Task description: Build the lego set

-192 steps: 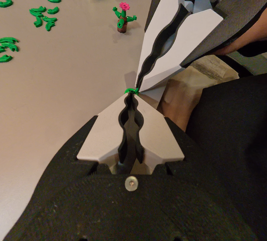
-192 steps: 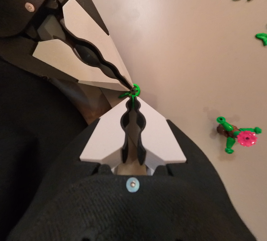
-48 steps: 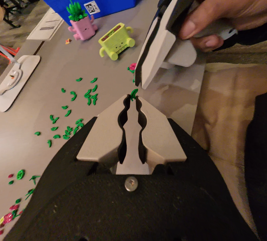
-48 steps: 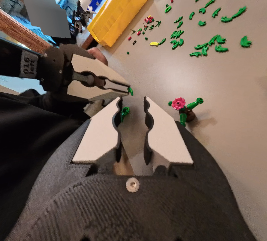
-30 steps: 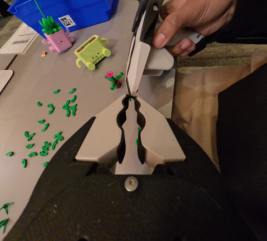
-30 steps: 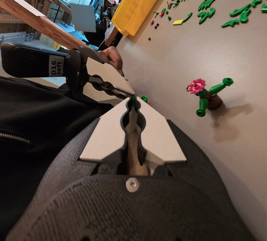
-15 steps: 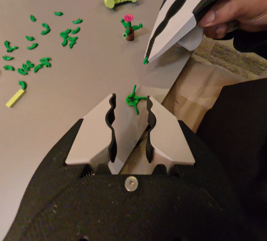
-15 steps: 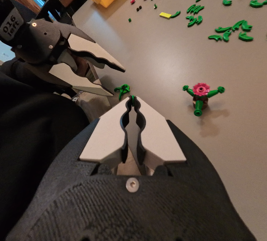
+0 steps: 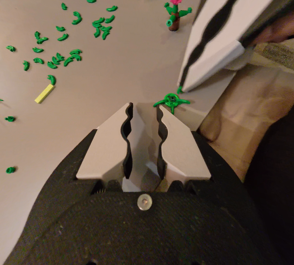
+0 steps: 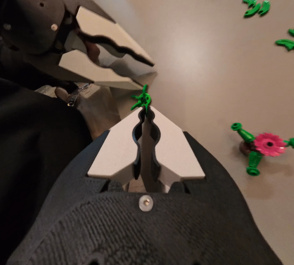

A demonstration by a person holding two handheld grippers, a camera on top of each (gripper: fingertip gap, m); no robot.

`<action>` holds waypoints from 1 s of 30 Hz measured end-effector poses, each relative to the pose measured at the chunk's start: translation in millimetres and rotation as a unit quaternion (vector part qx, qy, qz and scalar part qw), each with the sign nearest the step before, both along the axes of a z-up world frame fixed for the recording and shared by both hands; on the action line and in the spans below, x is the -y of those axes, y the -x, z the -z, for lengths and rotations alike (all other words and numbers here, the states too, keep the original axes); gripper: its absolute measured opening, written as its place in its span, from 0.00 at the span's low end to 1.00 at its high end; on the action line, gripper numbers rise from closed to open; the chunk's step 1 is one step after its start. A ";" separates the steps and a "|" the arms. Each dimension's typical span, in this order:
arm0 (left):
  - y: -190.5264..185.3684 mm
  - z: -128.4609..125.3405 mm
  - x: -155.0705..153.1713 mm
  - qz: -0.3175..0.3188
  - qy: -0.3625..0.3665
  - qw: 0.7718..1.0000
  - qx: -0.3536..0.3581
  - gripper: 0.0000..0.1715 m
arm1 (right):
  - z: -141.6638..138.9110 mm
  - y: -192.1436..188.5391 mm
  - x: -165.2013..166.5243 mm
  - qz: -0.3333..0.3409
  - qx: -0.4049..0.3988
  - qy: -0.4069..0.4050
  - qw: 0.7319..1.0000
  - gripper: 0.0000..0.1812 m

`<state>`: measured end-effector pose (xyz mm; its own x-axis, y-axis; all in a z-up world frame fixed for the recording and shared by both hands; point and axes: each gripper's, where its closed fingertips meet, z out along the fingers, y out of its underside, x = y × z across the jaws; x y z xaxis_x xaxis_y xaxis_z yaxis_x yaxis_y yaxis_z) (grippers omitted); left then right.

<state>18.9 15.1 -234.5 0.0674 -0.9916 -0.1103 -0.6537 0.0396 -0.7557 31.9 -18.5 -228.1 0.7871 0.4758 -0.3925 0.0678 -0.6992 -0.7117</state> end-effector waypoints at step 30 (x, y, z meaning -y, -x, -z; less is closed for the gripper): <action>-4.6 0.7 33.1 0.091 0.046 0.994 0.026 0.09 | 3.4 5.1 -2.9 -0.058 0.158 -0.031 0.985 0.01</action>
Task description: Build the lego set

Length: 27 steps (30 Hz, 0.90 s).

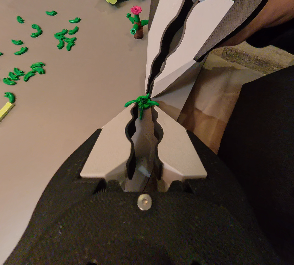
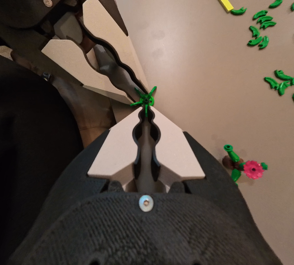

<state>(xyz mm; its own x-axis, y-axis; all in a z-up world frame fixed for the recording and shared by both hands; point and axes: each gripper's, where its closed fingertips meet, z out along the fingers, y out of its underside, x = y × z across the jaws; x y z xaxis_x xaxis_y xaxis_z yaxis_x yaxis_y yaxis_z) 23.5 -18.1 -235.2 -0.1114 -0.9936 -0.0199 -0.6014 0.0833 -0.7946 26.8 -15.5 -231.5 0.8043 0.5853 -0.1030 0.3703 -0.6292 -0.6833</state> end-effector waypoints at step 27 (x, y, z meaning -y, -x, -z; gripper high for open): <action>0.9 0.0 -2.7 -0.005 0.005 1.000 0.003 0.08 | 7.5 -1.4 2.2 0.004 0.070 0.136 0.988 0.00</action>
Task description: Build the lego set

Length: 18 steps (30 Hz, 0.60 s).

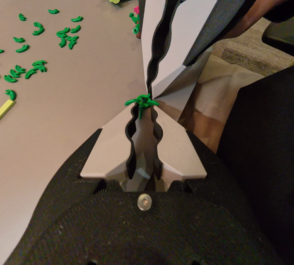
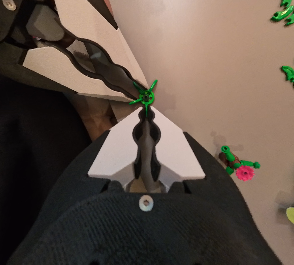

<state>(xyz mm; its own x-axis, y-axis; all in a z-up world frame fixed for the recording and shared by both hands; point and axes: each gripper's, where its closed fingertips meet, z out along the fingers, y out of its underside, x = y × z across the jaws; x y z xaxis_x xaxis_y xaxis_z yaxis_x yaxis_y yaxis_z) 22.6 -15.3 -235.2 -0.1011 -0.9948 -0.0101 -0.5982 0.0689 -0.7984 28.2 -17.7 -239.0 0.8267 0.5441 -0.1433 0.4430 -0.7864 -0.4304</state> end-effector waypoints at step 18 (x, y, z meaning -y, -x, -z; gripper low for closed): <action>5.3 -23.9 -10.1 -0.018 0.042 0.998 0.037 0.16 | -14.5 -15.1 5.6 0.044 -0.042 -0.114 0.992 0.13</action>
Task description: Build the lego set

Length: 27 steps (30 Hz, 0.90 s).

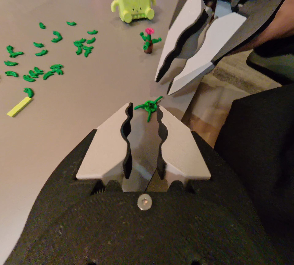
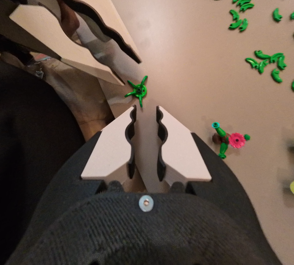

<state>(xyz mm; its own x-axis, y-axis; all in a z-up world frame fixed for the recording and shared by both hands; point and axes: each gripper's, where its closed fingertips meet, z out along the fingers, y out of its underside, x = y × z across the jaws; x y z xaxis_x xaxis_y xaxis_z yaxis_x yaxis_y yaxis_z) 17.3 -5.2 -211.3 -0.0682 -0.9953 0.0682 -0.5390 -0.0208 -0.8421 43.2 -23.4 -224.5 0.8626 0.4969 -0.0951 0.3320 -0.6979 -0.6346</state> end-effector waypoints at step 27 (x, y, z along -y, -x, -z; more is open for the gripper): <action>-120.4 27.5 -92.6 -0.057 -0.018 0.993 -0.105 0.10 | -19.1 -52.0 22.3 0.135 -0.108 -0.143 0.974 0.14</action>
<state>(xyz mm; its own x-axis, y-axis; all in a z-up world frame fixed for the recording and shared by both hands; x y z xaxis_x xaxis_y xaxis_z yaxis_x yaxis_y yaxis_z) 137.7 87.3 -238.8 0.0565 -0.9979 0.0326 -0.6991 -0.0629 -0.7123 95.2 -45.6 -205.4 0.9407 0.2876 -0.1800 -0.0021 -0.5255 -0.8508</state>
